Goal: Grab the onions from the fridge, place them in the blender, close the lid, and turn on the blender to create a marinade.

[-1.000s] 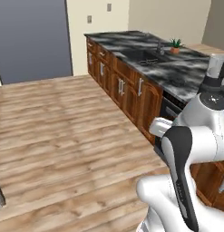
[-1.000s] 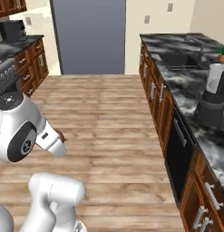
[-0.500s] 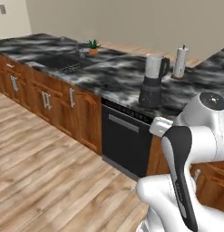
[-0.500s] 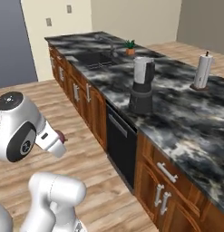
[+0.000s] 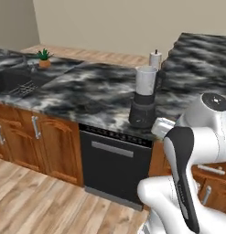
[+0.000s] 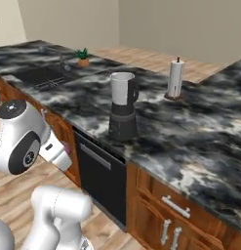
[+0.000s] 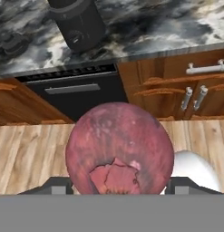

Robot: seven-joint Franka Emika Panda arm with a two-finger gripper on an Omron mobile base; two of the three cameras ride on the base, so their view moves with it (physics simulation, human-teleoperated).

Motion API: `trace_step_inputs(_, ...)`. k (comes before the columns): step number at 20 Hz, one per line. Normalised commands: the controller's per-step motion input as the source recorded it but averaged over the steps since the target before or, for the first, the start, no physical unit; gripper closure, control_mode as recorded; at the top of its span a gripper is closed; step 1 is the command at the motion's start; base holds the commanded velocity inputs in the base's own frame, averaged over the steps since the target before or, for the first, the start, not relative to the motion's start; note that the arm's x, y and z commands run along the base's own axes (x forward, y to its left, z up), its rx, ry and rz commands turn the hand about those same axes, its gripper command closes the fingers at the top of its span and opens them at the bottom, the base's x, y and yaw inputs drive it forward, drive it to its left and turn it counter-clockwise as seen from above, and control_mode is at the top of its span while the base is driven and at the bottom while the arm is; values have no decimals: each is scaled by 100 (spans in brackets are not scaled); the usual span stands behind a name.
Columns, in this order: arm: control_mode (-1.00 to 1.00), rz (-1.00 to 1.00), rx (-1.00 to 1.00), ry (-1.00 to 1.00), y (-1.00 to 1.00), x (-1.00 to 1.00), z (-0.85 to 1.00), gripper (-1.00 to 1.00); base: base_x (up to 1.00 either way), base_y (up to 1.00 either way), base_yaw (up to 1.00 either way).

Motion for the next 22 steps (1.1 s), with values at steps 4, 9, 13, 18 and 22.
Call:
trace_step_inputs(4,100,0,0,0,0,0,0,100,81,65,-52)
trace_step_inputs(9,100,0,0,0,0,0,0,100,68,62,-52)
trace_step_inputs(13,100,0,0,0,0,0,0,100,58,58,-43)
trace_step_inputs(18,100,0,0,0,0,0,0,100,63,34,-34)
trace_step_inputs(22,100,0,0,0,0,0,0,100,48,65,-32)
